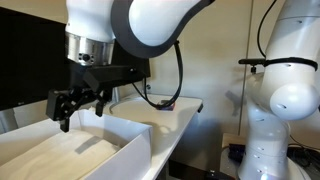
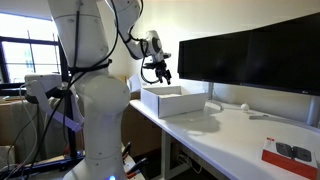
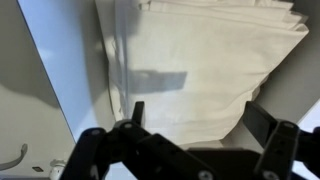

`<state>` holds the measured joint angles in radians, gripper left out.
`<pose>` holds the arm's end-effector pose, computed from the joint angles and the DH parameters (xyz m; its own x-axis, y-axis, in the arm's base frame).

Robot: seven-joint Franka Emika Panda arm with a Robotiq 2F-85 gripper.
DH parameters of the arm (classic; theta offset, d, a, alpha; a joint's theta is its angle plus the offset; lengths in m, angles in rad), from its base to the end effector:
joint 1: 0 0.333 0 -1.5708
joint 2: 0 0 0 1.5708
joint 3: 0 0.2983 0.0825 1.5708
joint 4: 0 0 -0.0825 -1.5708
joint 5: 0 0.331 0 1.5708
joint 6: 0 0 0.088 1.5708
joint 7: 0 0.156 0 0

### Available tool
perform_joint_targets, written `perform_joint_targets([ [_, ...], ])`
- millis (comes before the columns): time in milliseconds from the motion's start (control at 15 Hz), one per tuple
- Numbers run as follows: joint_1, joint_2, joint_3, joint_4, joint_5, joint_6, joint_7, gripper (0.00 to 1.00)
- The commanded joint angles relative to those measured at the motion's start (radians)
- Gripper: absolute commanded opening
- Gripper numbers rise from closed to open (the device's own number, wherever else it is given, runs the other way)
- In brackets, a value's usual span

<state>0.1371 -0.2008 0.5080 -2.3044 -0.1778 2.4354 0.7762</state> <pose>0.3888 0.2897 0.4145 0.9291 -0.0100 0.3696 -0.0029 -0.9998 -0.0198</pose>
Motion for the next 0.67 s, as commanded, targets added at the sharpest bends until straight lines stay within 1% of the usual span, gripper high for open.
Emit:
perform_joint_targets([
  [0, 0.043, 0.015, -0.041, 0.011, -0.013, -0.003, 0.007, 1.0],
  [333, 0.056, 0.018, -0.057, 0.011, -0.011, -0.003, 0.006, 1.0],
  [400, 0.05, 0.019, -0.053, 0.014, -0.035, -0.01, 0.029, 1.0],
  [600, 0.046, 0.061, -0.068, 0.025, -0.034, 0.037, 0.044, 1.0],
])
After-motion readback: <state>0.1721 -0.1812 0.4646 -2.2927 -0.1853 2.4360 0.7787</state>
